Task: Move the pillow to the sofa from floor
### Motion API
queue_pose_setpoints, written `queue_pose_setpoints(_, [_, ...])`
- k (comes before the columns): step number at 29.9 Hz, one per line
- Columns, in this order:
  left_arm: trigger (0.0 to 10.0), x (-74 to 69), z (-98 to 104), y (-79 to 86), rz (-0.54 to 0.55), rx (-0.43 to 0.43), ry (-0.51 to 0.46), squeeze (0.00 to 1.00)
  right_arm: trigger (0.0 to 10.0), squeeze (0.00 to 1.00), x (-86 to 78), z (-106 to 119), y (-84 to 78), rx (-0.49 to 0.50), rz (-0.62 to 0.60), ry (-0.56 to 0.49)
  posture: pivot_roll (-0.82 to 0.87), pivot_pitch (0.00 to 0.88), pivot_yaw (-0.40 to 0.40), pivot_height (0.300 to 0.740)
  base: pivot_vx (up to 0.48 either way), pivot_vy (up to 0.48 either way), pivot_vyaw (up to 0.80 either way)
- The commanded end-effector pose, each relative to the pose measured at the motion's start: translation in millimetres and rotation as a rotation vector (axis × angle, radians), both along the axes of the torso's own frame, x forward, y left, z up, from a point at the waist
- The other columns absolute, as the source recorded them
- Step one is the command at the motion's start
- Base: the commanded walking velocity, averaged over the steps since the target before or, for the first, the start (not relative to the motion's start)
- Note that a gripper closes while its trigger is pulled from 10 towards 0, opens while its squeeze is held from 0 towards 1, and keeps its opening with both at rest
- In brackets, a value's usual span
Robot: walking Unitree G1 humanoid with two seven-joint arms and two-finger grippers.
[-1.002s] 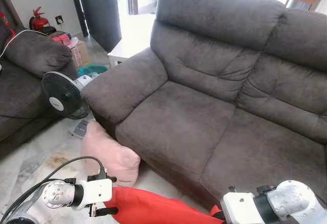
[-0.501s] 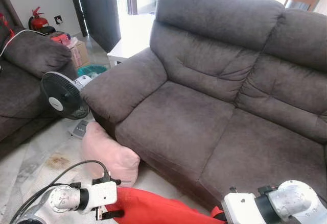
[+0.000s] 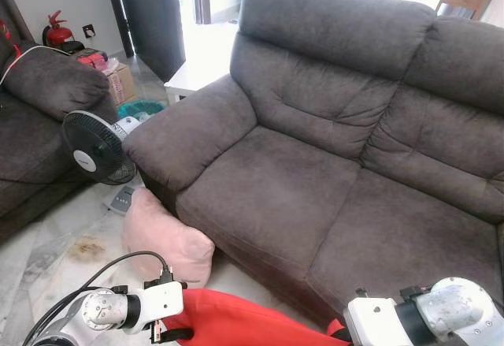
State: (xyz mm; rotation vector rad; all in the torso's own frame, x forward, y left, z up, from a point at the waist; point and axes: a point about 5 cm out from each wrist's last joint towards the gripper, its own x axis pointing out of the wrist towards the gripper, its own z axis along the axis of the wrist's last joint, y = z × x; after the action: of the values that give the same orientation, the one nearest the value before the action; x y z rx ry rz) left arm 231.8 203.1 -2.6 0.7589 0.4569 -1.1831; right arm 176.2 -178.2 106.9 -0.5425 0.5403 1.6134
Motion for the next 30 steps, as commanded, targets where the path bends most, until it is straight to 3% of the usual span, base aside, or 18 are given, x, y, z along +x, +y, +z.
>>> queue_pose_setpoints(1, [0.0, 0.3, -1.5, -1.0, -0.012, 0.016, 0.004, 0.00, 10.0, 0.00, 2.1, 20.4, 7.1, 0.062, 0.053, -0.070, 0.04, 0.011, -0.072, 0.740, 0.000, 0.000, 0.00])
queue_pose_setpoints(30, [0.0, 2.6, -1.1, -10.1, 0.016, -0.059, -0.008, 0.00, 10.0, 0.00, 6.8, 15.8, 7.5, 0.064, 0.027, -0.073, 0.05, 0.000, -0.067, 0.740, 0.000, 0.000, 0.00])
